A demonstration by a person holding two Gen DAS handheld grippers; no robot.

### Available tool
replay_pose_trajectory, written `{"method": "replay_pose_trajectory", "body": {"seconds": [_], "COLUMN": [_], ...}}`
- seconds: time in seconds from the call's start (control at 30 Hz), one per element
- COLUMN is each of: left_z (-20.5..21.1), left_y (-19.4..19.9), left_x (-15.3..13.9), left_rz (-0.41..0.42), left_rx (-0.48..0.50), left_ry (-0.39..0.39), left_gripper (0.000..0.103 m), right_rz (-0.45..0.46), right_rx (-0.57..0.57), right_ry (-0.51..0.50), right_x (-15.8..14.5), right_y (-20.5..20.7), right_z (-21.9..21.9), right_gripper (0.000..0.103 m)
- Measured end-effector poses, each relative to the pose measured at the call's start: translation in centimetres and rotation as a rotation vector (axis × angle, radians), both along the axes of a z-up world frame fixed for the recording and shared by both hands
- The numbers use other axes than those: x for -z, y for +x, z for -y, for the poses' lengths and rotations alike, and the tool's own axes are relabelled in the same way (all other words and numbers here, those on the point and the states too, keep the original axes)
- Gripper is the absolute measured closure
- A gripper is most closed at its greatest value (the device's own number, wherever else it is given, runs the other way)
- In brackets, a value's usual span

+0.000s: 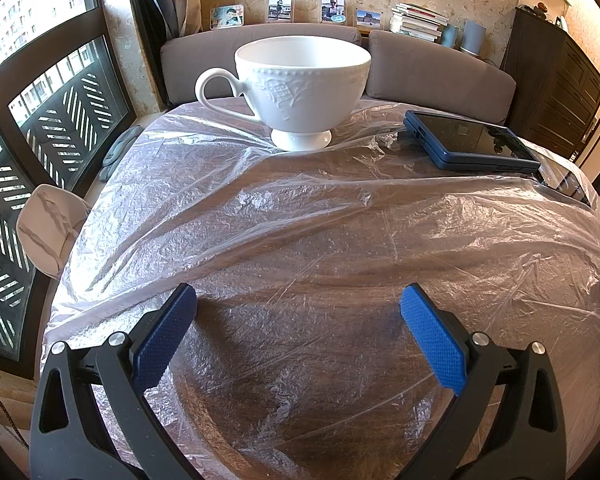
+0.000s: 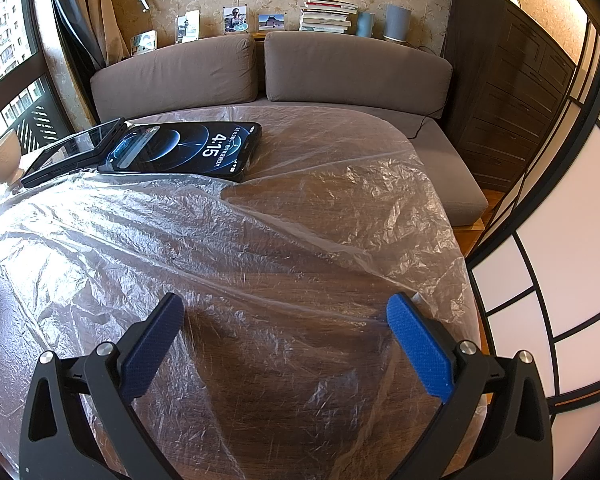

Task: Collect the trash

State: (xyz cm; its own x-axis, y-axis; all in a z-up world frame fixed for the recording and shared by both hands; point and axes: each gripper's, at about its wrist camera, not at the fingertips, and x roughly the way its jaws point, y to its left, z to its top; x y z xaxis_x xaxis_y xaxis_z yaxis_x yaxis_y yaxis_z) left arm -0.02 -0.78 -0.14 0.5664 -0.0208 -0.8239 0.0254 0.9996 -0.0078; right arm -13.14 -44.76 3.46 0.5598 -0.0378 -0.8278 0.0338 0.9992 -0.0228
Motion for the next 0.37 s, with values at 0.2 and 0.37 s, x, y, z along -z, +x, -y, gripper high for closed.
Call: {"method": "replay_pose_trajectory", "body": {"seconds": [0.2, 0.37], "left_z": [-0.2, -0.23], "left_y": [-0.03, -0.03], "left_x": [0.09, 0.09], "left_rz": [0.0, 0.0], "left_rx": [-0.001, -0.002], "left_ry": [0.0, 0.0], "left_gripper": [0.001, 0.001], "right_rz": [0.0, 0.0], "right_rx": [0.0, 0.0], "right_ry": [0.0, 0.0], "right_x": [0.0, 0.01], "right_y": [-0.01, -0.02], "right_z": [0.0, 0.0], "right_gripper": [0.004, 0.004]}}
